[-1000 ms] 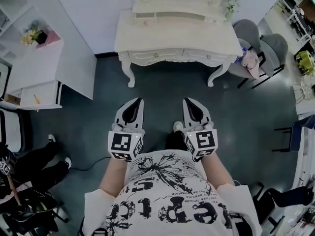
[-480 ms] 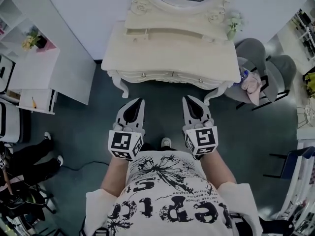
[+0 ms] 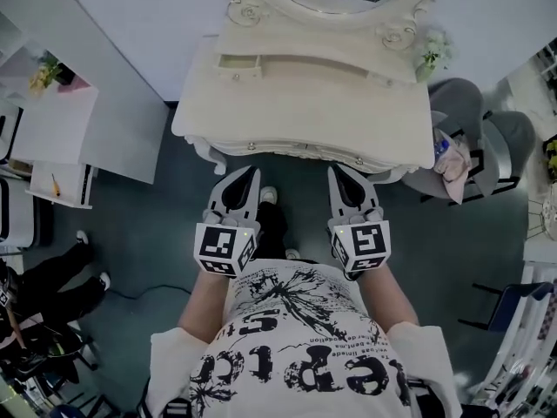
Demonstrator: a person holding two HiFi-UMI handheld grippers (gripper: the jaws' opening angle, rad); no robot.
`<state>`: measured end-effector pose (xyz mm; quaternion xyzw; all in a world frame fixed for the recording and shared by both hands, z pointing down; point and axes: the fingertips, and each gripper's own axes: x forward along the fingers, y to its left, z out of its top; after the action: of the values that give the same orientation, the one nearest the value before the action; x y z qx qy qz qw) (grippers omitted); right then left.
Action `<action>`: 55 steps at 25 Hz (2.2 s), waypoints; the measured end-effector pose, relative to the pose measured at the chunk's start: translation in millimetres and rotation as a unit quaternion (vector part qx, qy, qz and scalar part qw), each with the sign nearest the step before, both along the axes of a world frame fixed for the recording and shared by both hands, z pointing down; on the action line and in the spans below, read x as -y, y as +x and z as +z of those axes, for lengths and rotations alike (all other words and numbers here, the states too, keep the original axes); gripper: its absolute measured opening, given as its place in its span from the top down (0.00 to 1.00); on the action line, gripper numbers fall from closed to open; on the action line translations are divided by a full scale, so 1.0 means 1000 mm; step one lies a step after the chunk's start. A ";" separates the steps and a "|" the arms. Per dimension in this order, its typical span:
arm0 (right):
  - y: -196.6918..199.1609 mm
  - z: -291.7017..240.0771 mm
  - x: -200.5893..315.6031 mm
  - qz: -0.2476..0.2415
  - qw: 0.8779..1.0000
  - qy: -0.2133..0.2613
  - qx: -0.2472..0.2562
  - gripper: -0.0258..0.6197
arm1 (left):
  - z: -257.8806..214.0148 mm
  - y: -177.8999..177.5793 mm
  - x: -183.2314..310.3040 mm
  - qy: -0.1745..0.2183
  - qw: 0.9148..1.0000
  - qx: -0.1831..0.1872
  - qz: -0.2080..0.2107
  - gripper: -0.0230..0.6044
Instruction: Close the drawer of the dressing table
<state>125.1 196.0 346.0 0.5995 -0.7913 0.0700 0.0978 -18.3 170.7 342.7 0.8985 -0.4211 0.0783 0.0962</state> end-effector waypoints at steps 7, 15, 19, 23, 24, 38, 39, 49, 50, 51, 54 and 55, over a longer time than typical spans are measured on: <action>-0.003 0.009 0.113 0.015 1.000 -0.012 -0.005 0.94 | 0.012 -0.003 0.125 -0.010 1.000 -0.008 0.012 0.93; -0.021 0.017 0.241 0.033 0.999 -0.031 -0.002 0.94 | 0.023 -0.029 0.262 -0.015 0.999 0.021 0.020 0.93; -0.034 0.031 0.278 0.025 0.999 -0.047 0.002 0.94 | 0.042 -0.045 0.298 -0.029 0.999 0.024 0.006 0.93; -0.037 0.049 0.300 0.011 0.998 -0.058 -0.003 0.94 | 0.077 -0.049 0.312 -0.058 0.998 0.032 -0.003 0.93; -0.037 0.055 0.306 0.009 0.998 -0.060 -0.003 0.94 | 0.085 -0.049 0.315 -0.061 0.998 0.034 -0.004 0.93; -0.043 0.157 0.361 -0.061 0.992 -0.109 0.007 0.94 | 0.201 -0.048 0.360 -0.105 0.992 0.037 -0.060 0.93; -0.043 0.163 0.363 -0.065 0.991 -0.115 0.008 0.94 | 0.209 -0.047 0.362 -0.113 0.991 0.039 -0.063 0.93; -0.045 0.195 0.374 -0.085 0.986 -0.143 0.002 0.94 | 0.253 -0.039 0.390 -0.176 0.980 0.021 -0.094 0.76; -0.045 0.197 0.374 -0.086 0.986 -0.146 0.003 0.94 | 0.255 -0.038 0.393 -0.177 0.980 0.022 -0.093 0.76; -0.046 0.199 0.375 -0.086 0.985 -0.148 0.004 0.94 | 0.256 -0.037 0.395 -0.177 0.979 0.025 -0.093 0.76; -0.049 0.202 0.376 -0.086 0.984 -0.153 0.007 0.94 | 0.261 -0.038 0.402 -0.178 0.979 0.036 -0.095 0.76; -0.051 0.202 0.377 -0.087 0.984 -0.153 0.008 0.94 | 0.262 -0.038 0.403 -0.178 0.979 0.040 -0.094 0.76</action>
<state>74.0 -180.8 547.9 0.5055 -0.8212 0.1863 0.1882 -55.9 -232.3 604.9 0.8195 -0.4865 0.1785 0.2446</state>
